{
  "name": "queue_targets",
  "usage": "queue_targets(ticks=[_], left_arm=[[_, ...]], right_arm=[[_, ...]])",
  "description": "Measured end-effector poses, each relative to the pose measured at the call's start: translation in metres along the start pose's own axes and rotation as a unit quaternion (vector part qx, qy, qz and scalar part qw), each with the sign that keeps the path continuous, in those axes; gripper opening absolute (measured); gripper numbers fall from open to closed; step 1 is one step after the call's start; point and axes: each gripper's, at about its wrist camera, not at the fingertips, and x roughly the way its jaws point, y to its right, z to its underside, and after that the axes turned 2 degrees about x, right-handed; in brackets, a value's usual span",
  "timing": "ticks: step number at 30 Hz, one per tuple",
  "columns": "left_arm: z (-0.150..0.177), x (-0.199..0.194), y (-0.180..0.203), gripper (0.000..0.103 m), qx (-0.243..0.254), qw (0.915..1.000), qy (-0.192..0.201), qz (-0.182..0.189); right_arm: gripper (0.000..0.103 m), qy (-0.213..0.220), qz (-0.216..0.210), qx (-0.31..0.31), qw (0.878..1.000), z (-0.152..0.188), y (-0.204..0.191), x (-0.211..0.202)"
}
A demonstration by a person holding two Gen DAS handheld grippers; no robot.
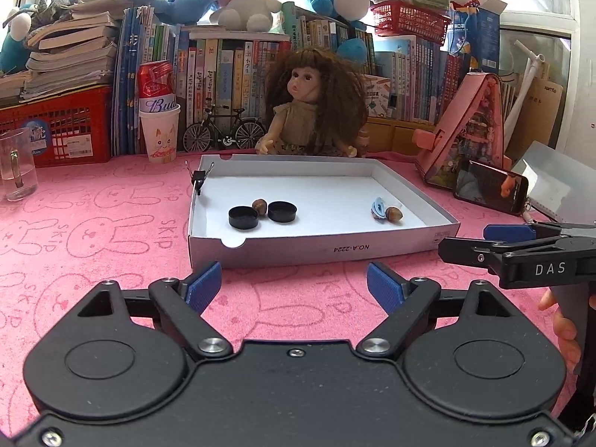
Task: Organize rigid objects
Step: 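Withdraw both open tools from the tray toward the loose objects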
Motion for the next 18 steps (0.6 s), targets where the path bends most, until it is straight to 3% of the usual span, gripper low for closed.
queue_targets(ticks=[18], left_arm=[[0.046,-0.03,0.012,0.084,0.033,0.9993,-0.006,-0.017]], right_arm=[[0.103,0.019,-0.003,-0.052,0.998,0.046,-0.01,-0.039]])
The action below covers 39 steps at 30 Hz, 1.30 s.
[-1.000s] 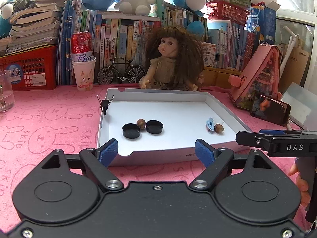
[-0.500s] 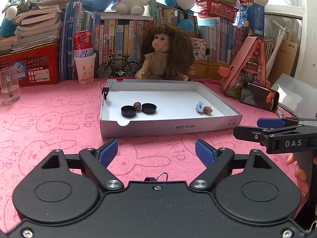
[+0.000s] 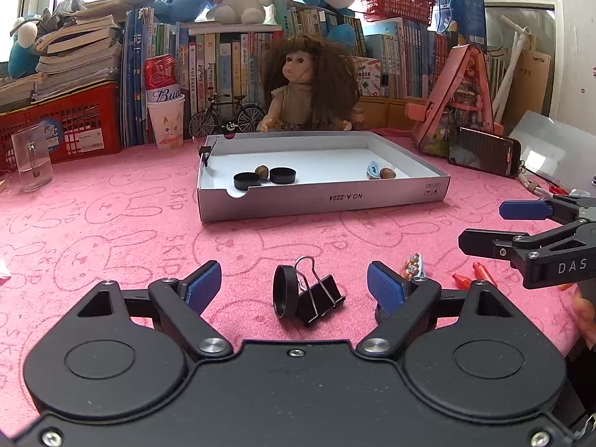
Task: Organize rigid objects
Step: 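Withdraw both open tools from the tray toward the loose objects, then grasp the flat black disc lid with the left tool while the right tool grasps a red marker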
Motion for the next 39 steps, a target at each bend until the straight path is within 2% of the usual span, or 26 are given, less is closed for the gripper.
queue_targets(ticks=[8,15,24,29,34,36,39], left_arm=[[0.01,-0.005,-0.003,0.084,-0.012,0.9998,-0.004,-0.013],[0.006,-0.009,-0.017,0.084,-0.019,0.9987,0.009,-0.046],[0.007,-0.001,-0.034,0.084,-0.027,0.9949,-0.006,-0.097],[0.009,-0.005,-0.031,0.084,-0.017,0.9951,0.0,-0.098],[0.015,-0.009,-0.018,0.084,0.032,0.9964,-0.001,-0.078],[0.017,-0.01,-0.015,0.081,0.047,0.9957,0.0,-0.079],[0.019,-0.009,-0.013,0.072,0.046,0.9964,-0.007,-0.07]], right_arm=[[0.103,-0.008,-0.005,-0.014,1.0,0.014,-0.005,-0.008],[0.103,-0.014,0.003,-0.03,0.999,0.021,-0.008,-0.011],[0.103,-0.016,0.009,-0.03,0.999,0.026,-0.008,-0.013],[0.103,0.008,0.015,-0.034,0.999,0.027,-0.004,-0.024],[0.103,0.007,0.008,-0.055,0.998,0.029,0.003,-0.032],[0.103,0.002,0.006,-0.067,0.998,0.031,0.005,-0.034],[0.101,-0.006,0.0,-0.078,0.997,0.032,0.007,-0.035]])
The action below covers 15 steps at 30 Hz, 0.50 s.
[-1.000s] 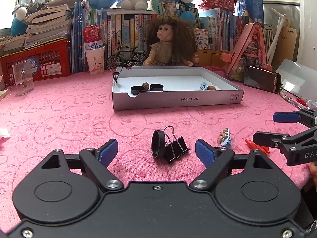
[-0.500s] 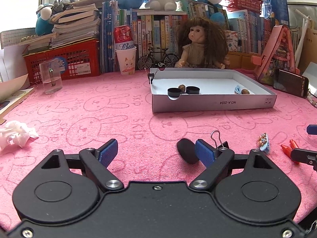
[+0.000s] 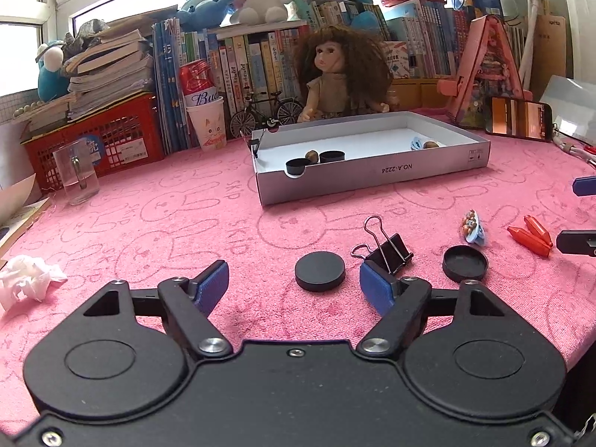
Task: Organize rigid objects
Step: 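Grasp the flat black disc lid with the left tool while the right tool grasps a red marker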
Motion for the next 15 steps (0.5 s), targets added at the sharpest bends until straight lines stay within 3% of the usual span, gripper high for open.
queue_targets(ticks=[8,11,15], left_arm=[[-0.002,0.008,-0.002,0.05,-0.026,0.9993,-0.009,0.026],[-0.003,0.011,-0.001,0.047,-0.026,0.9993,-0.007,0.028],[-0.004,0.013,-0.001,0.047,-0.031,0.9991,-0.006,0.029]], right_arm=[[0.089,-0.009,-0.022,-0.035,0.999,-0.003,-0.011,0.012],[0.078,-0.007,-0.028,-0.036,0.999,-0.006,-0.013,0.018],[0.077,-0.009,-0.039,-0.037,0.999,-0.01,-0.013,0.024]])
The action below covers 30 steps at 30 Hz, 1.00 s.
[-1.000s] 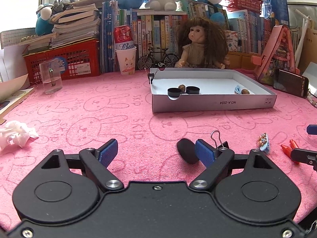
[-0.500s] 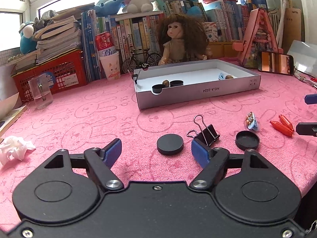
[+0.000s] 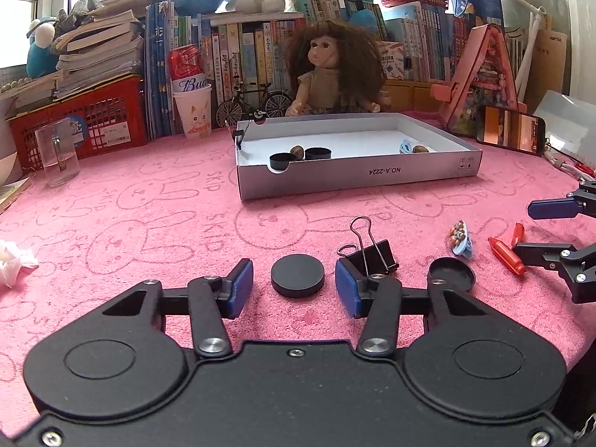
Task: Organize rigid objects
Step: 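Grasp the flat black disc lid with the left tool while the right tool grasps a red marker, then carry the black disc and red marker over the white tray with both tools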
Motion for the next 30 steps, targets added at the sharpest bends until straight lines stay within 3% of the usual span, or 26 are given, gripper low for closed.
queue_targets(ticks=[4,9,13,16,30], left_arm=[[0.0,0.002,-0.003,0.047,-0.01,0.9999,0.0,0.002],[0.0,0.005,-0.002,0.047,-0.015,0.9999,0.004,-0.002],[0.001,0.004,0.001,0.039,-0.014,0.9999,0.008,-0.001],[0.002,0.003,0.006,0.03,-0.008,0.9999,0.012,0.002],[-0.011,0.006,0.001,0.03,-0.035,0.9991,0.011,-0.02]], right_arm=[[0.074,-0.008,-0.01,0.022,1.0,-0.003,0.005,0.004],[0.06,-0.012,-0.013,0.064,0.998,-0.002,0.005,0.006],[0.049,-0.007,-0.004,0.072,0.997,-0.002,0.001,0.006],[0.049,-0.003,0.002,0.082,0.997,-0.002,0.001,0.006],[0.049,0.006,0.033,0.115,0.993,-0.01,0.01,0.008]])
